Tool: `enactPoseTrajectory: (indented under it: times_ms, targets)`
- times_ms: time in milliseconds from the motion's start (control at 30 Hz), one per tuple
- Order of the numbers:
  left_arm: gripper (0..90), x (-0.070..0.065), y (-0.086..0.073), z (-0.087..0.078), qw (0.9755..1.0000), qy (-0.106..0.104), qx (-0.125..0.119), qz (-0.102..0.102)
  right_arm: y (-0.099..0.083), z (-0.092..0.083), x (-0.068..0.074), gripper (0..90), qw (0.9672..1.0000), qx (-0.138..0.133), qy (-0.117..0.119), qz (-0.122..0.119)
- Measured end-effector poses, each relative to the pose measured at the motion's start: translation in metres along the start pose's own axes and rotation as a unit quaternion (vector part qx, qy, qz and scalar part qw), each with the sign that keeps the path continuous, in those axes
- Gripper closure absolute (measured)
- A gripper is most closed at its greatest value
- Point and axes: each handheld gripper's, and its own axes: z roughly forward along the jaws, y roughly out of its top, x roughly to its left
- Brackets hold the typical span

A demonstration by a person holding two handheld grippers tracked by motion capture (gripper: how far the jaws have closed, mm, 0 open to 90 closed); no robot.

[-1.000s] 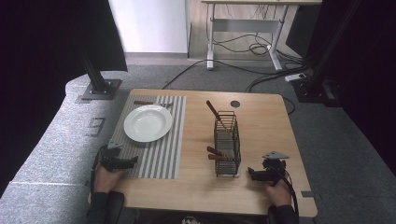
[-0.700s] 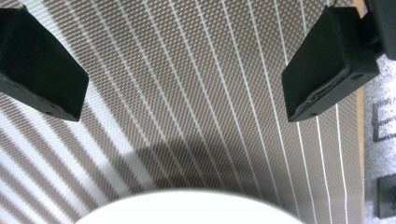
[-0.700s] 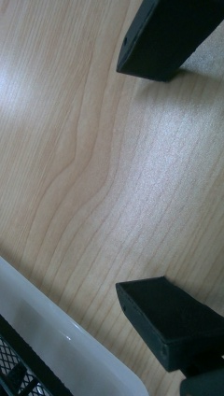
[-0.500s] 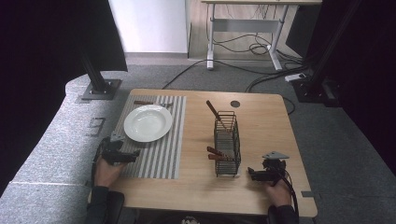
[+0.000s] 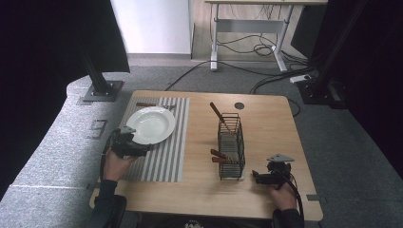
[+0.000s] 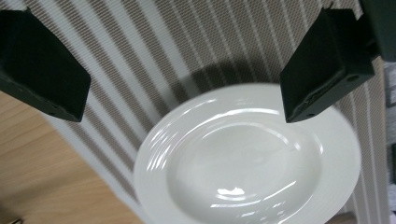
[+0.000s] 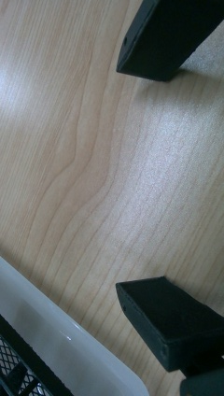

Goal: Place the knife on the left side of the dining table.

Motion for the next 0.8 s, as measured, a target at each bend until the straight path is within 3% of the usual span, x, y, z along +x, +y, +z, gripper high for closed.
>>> enactPoseTrajectory:
  times_ms: [800]
  targets:
    - [5.6,-0.06,0.099,0.018,0.9984,-0.046,-0.018,0.027,0.0,0.0,0.0,0.0,1.0,0.001,0.0,0.0]
